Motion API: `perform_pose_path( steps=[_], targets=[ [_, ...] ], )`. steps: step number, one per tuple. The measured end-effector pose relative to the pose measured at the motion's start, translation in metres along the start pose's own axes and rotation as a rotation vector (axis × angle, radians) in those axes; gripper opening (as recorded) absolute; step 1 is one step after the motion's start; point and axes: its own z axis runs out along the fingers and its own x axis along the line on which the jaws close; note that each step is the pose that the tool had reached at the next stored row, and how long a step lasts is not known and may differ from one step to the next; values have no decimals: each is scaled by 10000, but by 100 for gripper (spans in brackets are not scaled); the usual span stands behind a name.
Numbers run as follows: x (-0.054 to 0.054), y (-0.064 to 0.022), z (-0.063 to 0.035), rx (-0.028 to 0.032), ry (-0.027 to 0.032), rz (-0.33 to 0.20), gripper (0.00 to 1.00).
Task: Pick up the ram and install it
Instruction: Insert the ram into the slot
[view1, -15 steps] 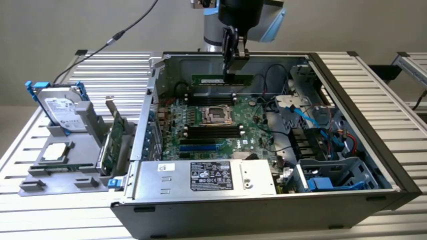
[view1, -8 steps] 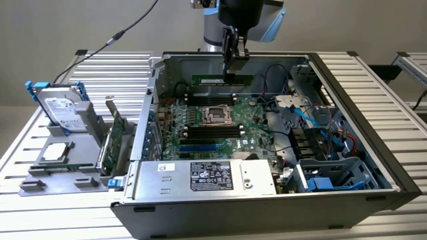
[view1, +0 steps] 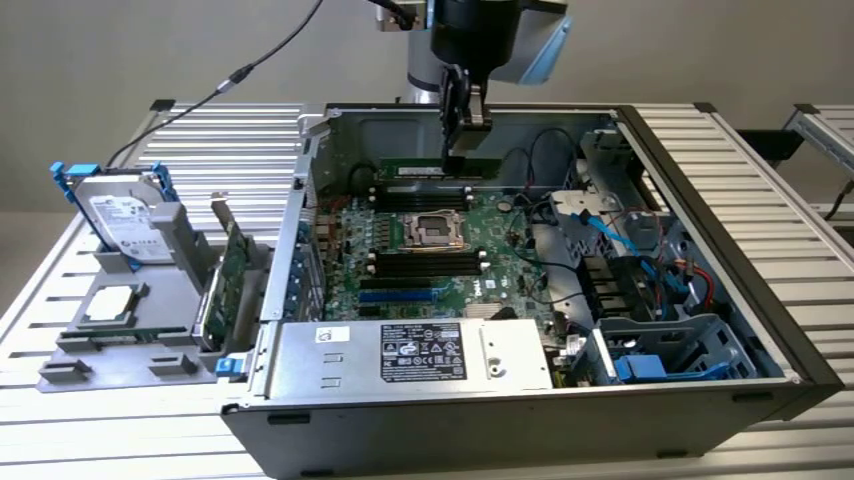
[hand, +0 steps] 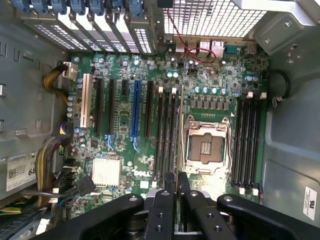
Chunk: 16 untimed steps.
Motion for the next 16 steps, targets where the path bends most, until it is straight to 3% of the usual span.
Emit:
perform_pose_path(
  steps=[16],
  targets=[
    [-8,31,294,17,-8,122,14]
  ],
)
